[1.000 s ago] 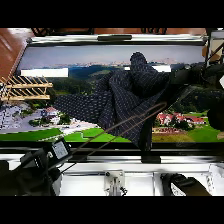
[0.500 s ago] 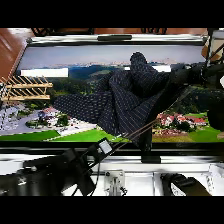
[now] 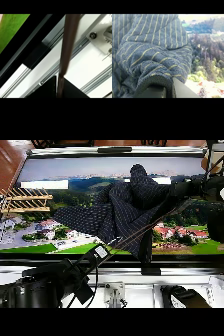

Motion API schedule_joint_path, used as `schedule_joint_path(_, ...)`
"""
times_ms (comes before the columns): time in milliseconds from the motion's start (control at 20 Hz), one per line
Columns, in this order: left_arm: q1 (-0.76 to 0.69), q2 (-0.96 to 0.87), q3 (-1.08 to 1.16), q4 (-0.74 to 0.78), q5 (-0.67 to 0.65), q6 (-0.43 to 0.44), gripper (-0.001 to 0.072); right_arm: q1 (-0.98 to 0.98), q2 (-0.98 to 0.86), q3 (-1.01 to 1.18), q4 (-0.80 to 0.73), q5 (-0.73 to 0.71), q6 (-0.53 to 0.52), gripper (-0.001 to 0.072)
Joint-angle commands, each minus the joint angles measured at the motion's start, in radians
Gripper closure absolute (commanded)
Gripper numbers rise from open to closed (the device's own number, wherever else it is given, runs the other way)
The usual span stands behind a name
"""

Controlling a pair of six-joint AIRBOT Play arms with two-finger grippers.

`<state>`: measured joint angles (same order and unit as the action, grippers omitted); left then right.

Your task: Fold the shirts.

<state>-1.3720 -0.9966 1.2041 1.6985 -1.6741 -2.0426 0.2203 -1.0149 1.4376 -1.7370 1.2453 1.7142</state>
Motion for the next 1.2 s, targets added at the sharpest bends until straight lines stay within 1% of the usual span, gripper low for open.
schedule_joint_path(0, 0.0, 0.016, 0.005, 0.003, -0.074, -0.02, 0.0649, 0.0, 0.0, 0.001, 0.001, 0.019, -0.044, 0.0606)
schedule_joint_path(200, 0.0, 0.017, 0.005, 0.004, -0.141, -0.02, 0.0649, 0.0, 0.0, 0.001, 0.005, 0.043, -0.077, 0.0606)
schedule_joint_path(300, 0.0, 0.015, 0.005, 0.033, -0.13, -0.039, 0.0649, 0.0, 0.001, 0.001, 0.043, 0.043, -0.103, 0.0606)
schedule_joint_path(350, 0.002, 0.014, 0.005, 0.038, -0.109, -0.058, 0.0649, 0.0, 0.001, 0.001, 0.084, 0.047, -0.142, 0.0606)
schedule_joint_path(400, 0.008, 0.011, 0.005, 0.032, -0.076, -0.057, 0.0649, 0.0, 0.001, 0.001, 0.132, 0.056, -0.175, 0.0606)
schedule_joint_path(550, 0.007, -0.015, 0.005, -0.006, 0.037, -0.053, 0.0649, 0.0, 0.006, 0.001, 0.245, 0.072, -0.211, 0.0607)
schedule_joint_path(650, 0.006, -0.05, 0.005, -0.038, 0.063, -0.037, 0.0649, 0.0, 0.028, 0.001, 0.296, 0.066, -0.226, 0.0606)
schedule_joint_path(750, 0.008, -0.083, 0.004, -0.031, 0.101, -0.038, 0.0649, 0.0, 0.069, 0.001, 0.349, 0.074, -0.266, 0.0606)
schedule_joint_path(800, 0.008, -0.097, 0.004, -0.021, 0.142, -0.048, 0.0649, 0.0, 0.095, 0.001, 0.37, 0.084, -0.268, 0.0606)
schedule_joint_path(950, 0.026, -0.13, 0.004, -0.004, 0.296, -0.153, 0.0649, 0.0, 0.171, 0.001, 0.454, 0.138, -0.26, 0.0607)
schedule_joint_path(1000, 0.036, -0.135, 0.005, -0.005, 0.344, -0.173, 0.0649, 0.0, 0.19, 0.001, 0.494, 0.16, -0.255, 0.0607)
schedule_joint_path(1050, 0.046, -0.14, 0.004, -0.006, 0.391, -0.174, 0.0649, 0.0, 0.204, 0.001, 0.548, 0.184, -0.253, 0.0607)
schedule_joint_path(1150, 0.069, -0.146, 0.004, -0.008, 0.433, -0.172, 0.0649, 0.0, 0.22, 0.001, 0.663, 0.214, -0.253, 0.0607)
